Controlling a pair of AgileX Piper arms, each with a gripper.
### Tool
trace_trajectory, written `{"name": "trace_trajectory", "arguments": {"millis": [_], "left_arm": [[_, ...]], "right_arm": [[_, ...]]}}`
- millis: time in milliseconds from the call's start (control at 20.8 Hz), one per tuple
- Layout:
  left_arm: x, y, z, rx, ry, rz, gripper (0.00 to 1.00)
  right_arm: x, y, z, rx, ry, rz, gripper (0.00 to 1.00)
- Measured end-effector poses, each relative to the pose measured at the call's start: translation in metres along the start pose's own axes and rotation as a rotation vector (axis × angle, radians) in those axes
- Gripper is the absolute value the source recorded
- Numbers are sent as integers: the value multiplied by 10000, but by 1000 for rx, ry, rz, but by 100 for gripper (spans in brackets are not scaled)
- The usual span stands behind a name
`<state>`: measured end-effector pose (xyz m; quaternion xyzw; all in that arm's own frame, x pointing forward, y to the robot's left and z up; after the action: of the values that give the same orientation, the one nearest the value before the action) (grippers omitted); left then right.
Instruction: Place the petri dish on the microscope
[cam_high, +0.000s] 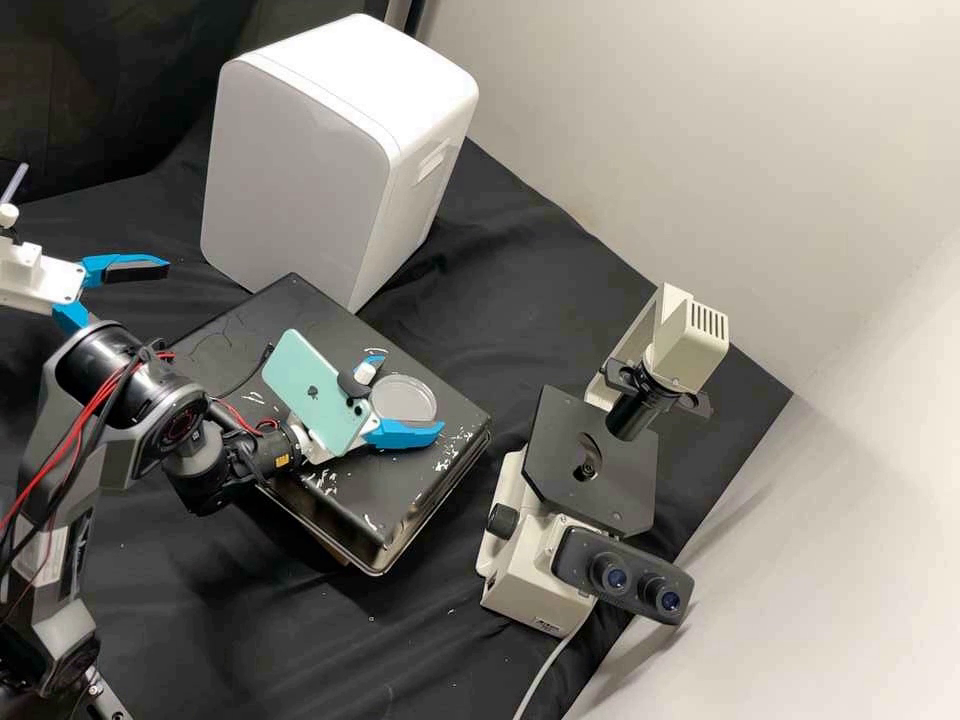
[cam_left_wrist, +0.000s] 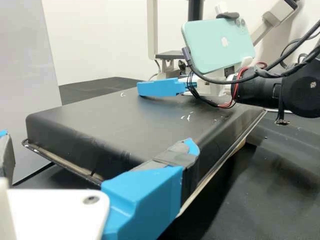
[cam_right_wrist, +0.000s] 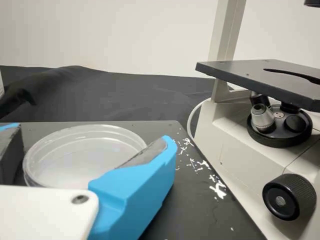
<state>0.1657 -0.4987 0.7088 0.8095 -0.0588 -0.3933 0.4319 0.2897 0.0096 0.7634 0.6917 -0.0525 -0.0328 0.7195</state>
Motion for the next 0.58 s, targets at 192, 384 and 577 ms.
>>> {"name": "trace_trajectory", "arguments": {"millis": [192, 384, 577], "left_arm": [[0, 0, 0, 0, 0, 0, 100], [0, 0, 0, 0, 0, 0, 100], [0, 0, 0, 0, 0, 0, 100]], "right_arm": [[2, 6, 6, 1, -1, 1, 0], [5, 14, 14, 4, -1, 2, 0], [11, 35, 36, 6, -9, 9, 0]]}}
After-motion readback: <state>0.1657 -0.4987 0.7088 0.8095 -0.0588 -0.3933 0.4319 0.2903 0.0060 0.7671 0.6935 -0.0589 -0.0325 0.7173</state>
